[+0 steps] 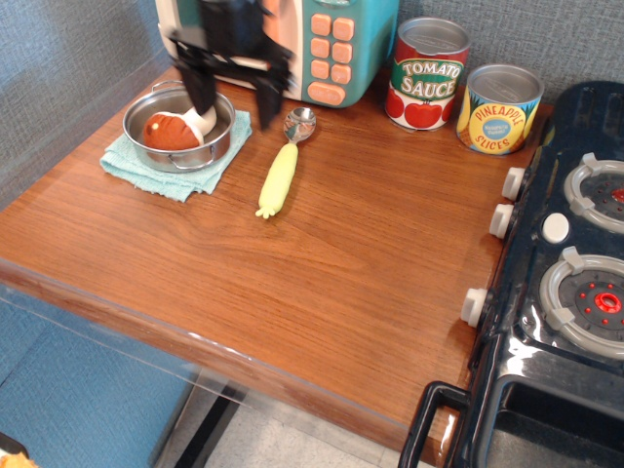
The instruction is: Place the mushroom vertically to the right side of the spatula
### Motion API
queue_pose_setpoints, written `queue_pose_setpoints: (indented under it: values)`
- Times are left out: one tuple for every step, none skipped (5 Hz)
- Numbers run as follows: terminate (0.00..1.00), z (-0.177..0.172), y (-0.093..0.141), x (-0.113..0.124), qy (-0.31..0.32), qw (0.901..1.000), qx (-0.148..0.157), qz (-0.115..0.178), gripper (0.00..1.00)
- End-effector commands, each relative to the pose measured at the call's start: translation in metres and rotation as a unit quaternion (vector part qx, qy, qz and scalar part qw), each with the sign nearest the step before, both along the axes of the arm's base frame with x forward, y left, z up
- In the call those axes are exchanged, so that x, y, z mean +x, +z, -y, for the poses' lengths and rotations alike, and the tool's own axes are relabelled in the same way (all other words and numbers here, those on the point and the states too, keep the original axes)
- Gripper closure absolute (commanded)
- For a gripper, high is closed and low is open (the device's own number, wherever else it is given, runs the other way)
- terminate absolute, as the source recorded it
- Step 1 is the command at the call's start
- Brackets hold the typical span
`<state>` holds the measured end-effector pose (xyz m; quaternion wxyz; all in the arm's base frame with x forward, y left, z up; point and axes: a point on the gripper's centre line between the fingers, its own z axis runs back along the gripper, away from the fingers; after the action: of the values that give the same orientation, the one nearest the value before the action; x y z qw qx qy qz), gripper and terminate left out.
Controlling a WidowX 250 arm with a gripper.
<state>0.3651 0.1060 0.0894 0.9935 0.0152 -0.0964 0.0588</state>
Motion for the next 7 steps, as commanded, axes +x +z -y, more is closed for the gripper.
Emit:
queue_pose_setpoints:
  values:
    - [0.0, -0.052, 0.011, 0.005, 0.038, 0.9991, 0.017, 0.006, 0.0]
    - [0.0, -0.049, -0.008, 0.006, 0.032, 0.9992, 0.012, -0.018, 0.0]
    - [0.0, -0.035, -0.026, 0.004, 0.016, 0.9989, 0.015, -0.043, 0.0]
    - [0.0, -0.034, -0.039, 0.004, 0.014, 0.998, 0.021, -0.057, 0.0]
    - [0.0, -0.036, -0.032, 0.003, 0.013, 0.9982, 0.029, -0.052, 1.0]
    - [0.0, -0.04, -0.015, 0.001, 0.017, 0.9987, 0.033, -0.034, 1.0]
    - [0.0, -0.038, 0.001, -0.001, 0.016, 0.9991, 0.034, -0.017, 1.0]
